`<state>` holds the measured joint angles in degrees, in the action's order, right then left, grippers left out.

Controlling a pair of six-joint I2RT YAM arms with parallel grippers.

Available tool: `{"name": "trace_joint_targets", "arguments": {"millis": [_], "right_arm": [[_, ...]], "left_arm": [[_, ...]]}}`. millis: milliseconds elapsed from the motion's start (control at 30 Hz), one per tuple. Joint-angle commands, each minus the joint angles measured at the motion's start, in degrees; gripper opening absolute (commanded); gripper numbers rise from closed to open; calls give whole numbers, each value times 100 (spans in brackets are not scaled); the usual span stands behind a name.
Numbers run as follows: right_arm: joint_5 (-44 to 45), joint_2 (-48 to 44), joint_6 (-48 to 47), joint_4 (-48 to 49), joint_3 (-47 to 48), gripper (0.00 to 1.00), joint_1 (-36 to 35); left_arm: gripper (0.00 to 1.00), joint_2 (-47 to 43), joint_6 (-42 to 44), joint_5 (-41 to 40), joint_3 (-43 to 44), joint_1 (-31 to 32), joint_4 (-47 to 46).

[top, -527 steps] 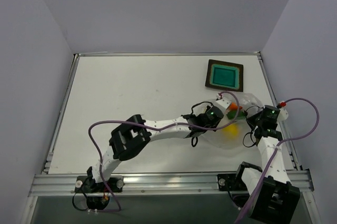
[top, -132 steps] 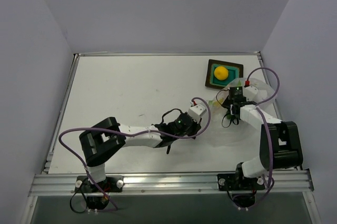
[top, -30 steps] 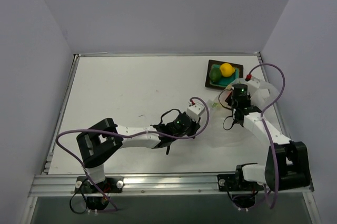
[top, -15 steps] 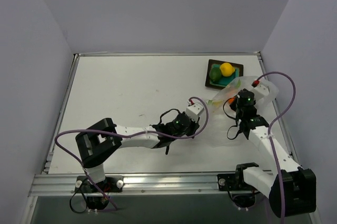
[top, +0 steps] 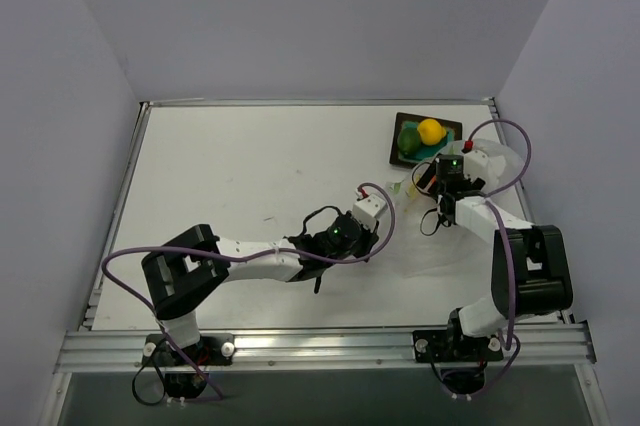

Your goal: Take the fake fruits out of the plastic bag

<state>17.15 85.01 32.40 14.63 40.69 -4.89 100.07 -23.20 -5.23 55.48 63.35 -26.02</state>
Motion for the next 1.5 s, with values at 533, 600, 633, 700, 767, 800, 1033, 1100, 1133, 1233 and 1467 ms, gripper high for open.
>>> {"name": "trace_joint_targets", "arguments": {"millis": [533,600,633,700,767,800,1033,1100,1133,1233,1467], "right_arm": [[325,1395,-6,409,1222,74,348],[237,1378,11,400,1214,56,348],[141,1291,12,426,1144,53,339],[52,887,20,444,845,50,287],[-123,283,29,365,452,49,199],[-202,70,29,243,310,49,164],[-563,-2204,56,-715,-553,50,23],[-764,-2532,108,-962,-623,50,5],[-792,-2664,134,-1067,-615,50,-21],[-923,-3095,196,-1410,-423,50,-109],[-1126,-2816,170,-1613,893,45,-381]], "left_arm": [[2,-137,17,-65,120,19,-149],[2,-146,17,-74,121,11,-140],[2,-163,35,-83,121,19,-140],[2,-172,35,-92,112,19,-140],[2,-163,26,-74,120,19,-140],[2,-163,26,-65,121,19,-149],[3,-277,105,-188,94,19,-96],[2,-330,132,-232,68,10,-79],[2,-339,140,-224,77,2,-87],[2,-339,123,-189,50,10,-122],[2,-225,35,-48,85,28,-184]]}}
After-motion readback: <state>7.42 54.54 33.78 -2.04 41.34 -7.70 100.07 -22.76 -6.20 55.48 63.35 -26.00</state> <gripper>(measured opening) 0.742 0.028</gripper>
